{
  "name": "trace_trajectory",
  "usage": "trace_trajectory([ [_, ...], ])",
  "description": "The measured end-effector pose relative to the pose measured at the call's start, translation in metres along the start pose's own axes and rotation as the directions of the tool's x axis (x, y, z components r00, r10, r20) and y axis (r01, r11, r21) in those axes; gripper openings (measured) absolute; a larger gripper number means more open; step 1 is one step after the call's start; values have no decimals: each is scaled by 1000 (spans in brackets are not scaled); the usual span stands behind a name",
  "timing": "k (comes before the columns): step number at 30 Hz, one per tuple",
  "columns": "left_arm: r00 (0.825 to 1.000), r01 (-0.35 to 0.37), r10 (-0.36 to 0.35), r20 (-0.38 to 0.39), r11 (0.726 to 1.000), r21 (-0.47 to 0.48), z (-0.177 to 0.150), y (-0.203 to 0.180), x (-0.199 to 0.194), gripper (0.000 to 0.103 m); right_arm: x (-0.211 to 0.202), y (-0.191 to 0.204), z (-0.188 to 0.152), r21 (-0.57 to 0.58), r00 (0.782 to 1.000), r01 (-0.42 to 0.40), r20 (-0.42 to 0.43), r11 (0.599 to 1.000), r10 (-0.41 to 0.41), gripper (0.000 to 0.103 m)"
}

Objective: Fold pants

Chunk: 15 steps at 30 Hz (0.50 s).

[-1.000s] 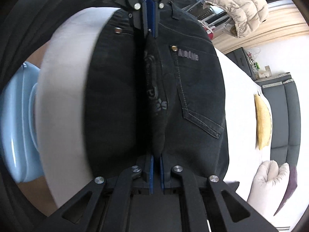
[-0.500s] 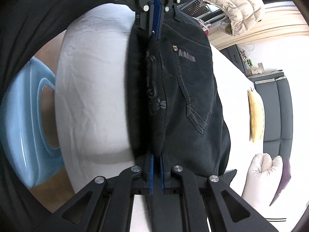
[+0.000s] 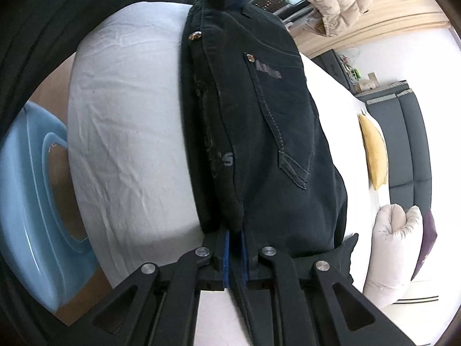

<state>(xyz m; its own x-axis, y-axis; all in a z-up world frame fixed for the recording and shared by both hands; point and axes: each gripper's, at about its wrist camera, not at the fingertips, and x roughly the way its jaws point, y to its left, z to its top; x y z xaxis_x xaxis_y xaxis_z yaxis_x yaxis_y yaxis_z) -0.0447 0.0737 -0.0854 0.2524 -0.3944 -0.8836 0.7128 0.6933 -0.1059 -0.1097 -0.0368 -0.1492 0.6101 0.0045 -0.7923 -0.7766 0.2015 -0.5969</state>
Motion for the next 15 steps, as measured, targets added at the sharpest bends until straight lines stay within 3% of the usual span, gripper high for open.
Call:
trace_trajectory([
  [2,999,14,-12,53,999,-37,19,0,1,18,-1,7,0,-4,1000,18,-2,1000,-18,10],
  [6,998,6,0,61,995,-95,50,-2,44,18,0,7,0,9,999,44,5,999,-44,10],
  [8,1000,18,-17,13,988,-151,56,1,79,18,-1,8,-1,39,999,47,15,998,-48,14],
  [9,999,-14,8,-38,985,-172,55,4,99,18,-2,6,-3,58,998,51,20,997,-52,17],
  [10,999,-25,18,-38,982,-187,52,6,109,17,-5,4,-5,82,998,61,25,995,-63,30],
  [11,1000,-23,21,-9,979,-202,49,6,111,17,-8,2,-7,106,996,77,28,991,-80,53],
  [12,1000,-14,15,1,974,-226,50,8,110,17,-15,-3,-12,153,992,114,37,982,-121,65],
  [13,1000,-1,3,7,967,-256,50,12,108,17,-24,-9,-17,197,990,116,53,974,-129,90],
  [14,1000,7,-5,9,962,-274,50,14,108,17,-33,-16,-24,250,991,79,84,965,-103,100],
  [15,1000,16,-12,15,957,-290,49,16,108,17,-44,-26,-33,320,989,31,129,947,-76,100],
])
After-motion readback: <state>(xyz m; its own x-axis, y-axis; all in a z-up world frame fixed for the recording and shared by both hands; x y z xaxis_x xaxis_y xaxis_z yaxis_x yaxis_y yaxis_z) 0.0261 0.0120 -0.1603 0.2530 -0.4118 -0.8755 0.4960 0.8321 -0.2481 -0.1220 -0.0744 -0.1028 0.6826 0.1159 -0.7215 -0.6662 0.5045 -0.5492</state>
